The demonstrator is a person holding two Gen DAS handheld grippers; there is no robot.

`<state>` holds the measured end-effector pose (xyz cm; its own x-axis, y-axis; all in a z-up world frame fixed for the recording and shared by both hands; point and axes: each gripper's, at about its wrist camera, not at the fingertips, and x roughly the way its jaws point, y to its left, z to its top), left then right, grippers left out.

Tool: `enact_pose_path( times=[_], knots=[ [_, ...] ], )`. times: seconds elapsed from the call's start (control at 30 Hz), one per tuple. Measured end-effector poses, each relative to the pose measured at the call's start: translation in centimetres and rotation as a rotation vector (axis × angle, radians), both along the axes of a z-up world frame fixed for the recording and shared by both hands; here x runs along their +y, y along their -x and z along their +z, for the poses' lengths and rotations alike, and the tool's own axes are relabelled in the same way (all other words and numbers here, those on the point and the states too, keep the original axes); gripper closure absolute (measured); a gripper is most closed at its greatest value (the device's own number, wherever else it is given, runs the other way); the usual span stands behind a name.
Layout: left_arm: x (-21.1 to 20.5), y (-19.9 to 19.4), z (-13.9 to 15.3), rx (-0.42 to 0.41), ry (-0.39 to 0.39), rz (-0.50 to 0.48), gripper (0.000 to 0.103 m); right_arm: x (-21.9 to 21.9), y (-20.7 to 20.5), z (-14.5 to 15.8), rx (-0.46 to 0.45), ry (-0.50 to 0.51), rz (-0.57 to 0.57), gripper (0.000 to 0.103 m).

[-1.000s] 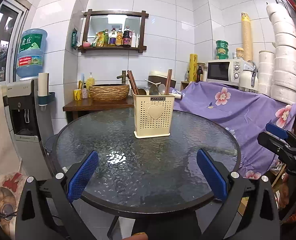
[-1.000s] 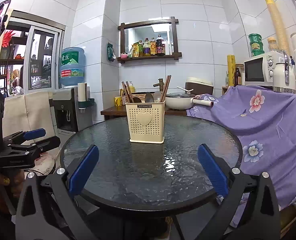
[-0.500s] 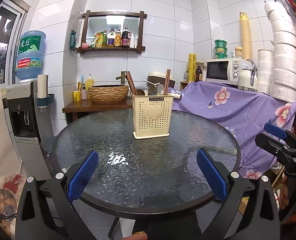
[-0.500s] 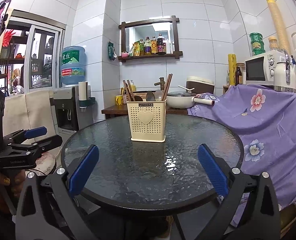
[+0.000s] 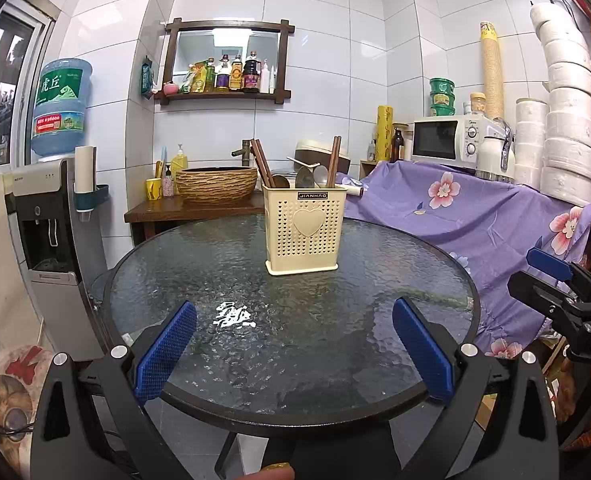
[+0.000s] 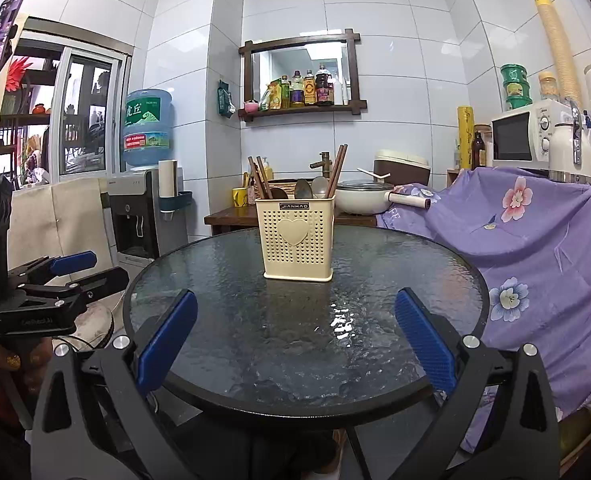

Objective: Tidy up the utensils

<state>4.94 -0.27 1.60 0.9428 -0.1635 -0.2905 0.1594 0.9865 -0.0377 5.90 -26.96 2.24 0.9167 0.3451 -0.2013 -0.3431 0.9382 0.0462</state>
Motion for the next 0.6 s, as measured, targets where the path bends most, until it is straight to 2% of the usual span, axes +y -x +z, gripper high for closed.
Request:
enact_pose_path(
  times=[0.6],
  knots=[
    [-0.47, -0.13, -0.22, 0.01, -0.003, -0.007, 0.006, -0.03, -0.15, -0.03, 0.006, 0.001, 0.004, 0.006]
  ],
)
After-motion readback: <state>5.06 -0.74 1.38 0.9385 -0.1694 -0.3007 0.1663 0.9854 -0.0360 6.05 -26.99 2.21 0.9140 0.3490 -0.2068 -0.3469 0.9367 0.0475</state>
